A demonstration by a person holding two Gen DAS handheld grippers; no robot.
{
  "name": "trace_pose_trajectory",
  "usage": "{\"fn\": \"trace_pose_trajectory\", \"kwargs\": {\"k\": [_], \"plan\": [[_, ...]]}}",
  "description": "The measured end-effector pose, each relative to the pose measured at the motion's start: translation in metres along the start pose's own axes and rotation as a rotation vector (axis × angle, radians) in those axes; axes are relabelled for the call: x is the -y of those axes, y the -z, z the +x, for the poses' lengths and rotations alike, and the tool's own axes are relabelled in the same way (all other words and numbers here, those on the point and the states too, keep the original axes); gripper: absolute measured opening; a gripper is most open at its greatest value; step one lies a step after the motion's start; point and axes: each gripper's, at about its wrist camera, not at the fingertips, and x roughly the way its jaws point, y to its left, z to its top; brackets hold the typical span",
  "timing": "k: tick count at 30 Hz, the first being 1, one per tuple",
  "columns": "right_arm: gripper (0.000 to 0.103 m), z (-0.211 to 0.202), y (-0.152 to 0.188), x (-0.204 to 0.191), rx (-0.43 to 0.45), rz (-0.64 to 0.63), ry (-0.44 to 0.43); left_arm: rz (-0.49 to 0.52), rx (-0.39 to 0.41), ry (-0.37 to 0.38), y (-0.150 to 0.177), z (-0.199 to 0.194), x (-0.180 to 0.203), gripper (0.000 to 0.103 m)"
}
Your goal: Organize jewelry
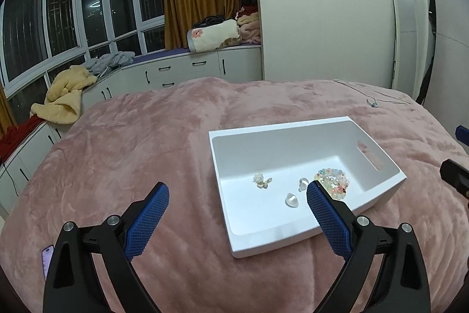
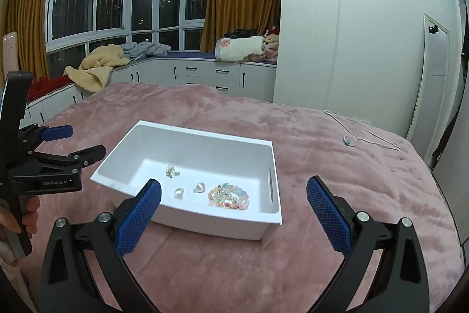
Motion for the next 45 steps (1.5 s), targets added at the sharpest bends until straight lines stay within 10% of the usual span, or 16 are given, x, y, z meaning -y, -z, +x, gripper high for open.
{"fn": "trace_pose_trajectory", "kwargs": {"k": [45], "plan": [[0.098,0.005,0.017,-0.012,0.049,-0.001,-0.001,-0.04,0.032,-0.011,0.021,0.003,-0.006,0.096]]}}
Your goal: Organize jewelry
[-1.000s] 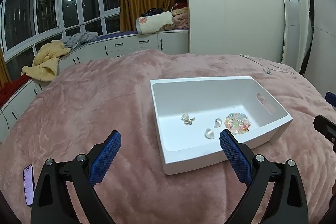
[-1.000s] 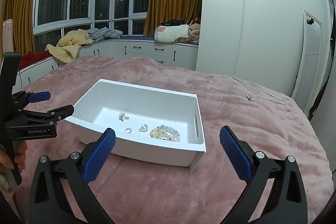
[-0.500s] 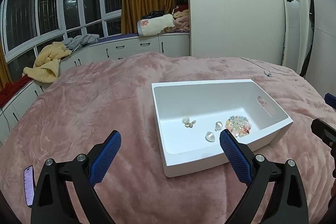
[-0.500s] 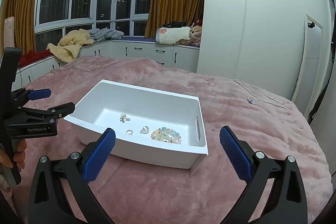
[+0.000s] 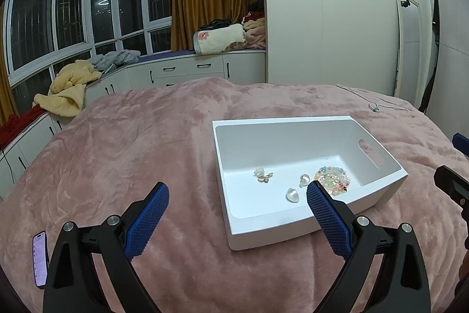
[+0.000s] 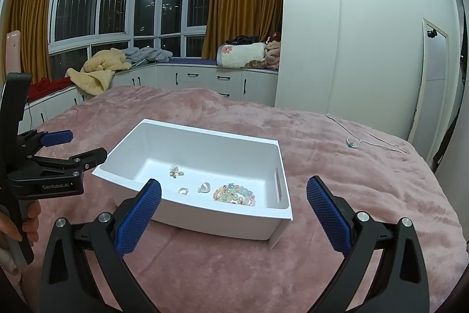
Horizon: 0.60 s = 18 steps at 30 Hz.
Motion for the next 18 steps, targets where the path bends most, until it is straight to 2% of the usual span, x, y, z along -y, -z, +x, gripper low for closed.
{"fn": "trace_pose_trajectory", "kwargs": {"k": [18], "plan": [[0.098,0.0011,0.0021,-0.0013,-0.003,-0.003,0.004,-0.001,-0.004,-0.001,0.0005,0.0003,0.0016,0.096]]}}
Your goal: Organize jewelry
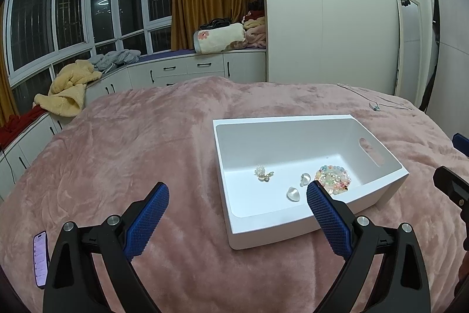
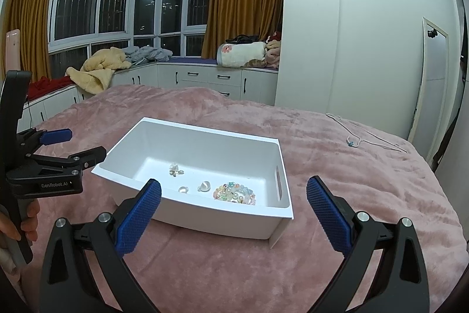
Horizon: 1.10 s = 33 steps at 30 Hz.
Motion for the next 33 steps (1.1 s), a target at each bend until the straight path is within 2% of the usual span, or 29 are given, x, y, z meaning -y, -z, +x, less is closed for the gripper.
{"fn": "trace_pose_trajectory", "kwargs": {"k": [27,33], "plan": [[0.098,0.0009,0.0007,-0.0009,-0.004,-0.004,-0.001,-0.011,-0.01,0.012,0.0008,-0.0003,0.0003,0.096],[0.098,0.0015,0.0029,-0.0017,-0.006,-0.003,-0.002,0.0,0.007,0.009,0.0012,-0.002,0.0002,0.096]]}}
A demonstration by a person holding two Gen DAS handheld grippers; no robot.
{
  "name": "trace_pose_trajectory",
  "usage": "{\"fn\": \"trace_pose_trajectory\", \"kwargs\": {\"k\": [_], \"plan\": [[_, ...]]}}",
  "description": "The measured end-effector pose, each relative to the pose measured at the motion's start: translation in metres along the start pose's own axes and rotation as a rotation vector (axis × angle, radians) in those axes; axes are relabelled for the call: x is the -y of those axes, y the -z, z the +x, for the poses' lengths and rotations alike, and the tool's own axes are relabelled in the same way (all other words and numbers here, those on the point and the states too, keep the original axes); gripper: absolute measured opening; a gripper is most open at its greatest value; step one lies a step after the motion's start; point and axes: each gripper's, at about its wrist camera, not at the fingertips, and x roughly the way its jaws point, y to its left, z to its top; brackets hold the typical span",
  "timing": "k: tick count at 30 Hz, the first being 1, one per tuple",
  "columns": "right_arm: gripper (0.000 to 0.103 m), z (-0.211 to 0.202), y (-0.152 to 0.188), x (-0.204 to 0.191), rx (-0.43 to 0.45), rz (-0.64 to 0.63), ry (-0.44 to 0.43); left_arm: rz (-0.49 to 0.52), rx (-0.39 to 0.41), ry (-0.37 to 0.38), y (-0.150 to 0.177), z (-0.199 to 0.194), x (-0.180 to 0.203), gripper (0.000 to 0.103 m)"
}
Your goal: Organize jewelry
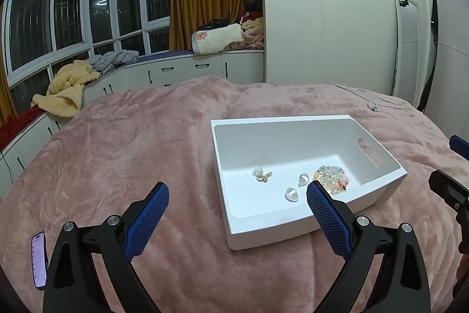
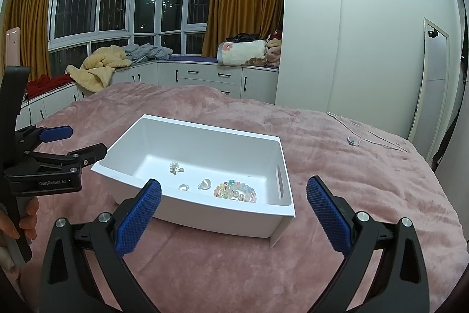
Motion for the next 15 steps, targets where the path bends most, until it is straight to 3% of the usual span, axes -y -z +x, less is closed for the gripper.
{"fn": "trace_pose_trajectory", "kwargs": {"k": [15], "plan": [[0.098,0.0007,0.0,0.0001,-0.003,-0.001,0.001,-0.006,-0.005,0.018,-0.0003,-0.0008,-0.0007,0.096]]}}
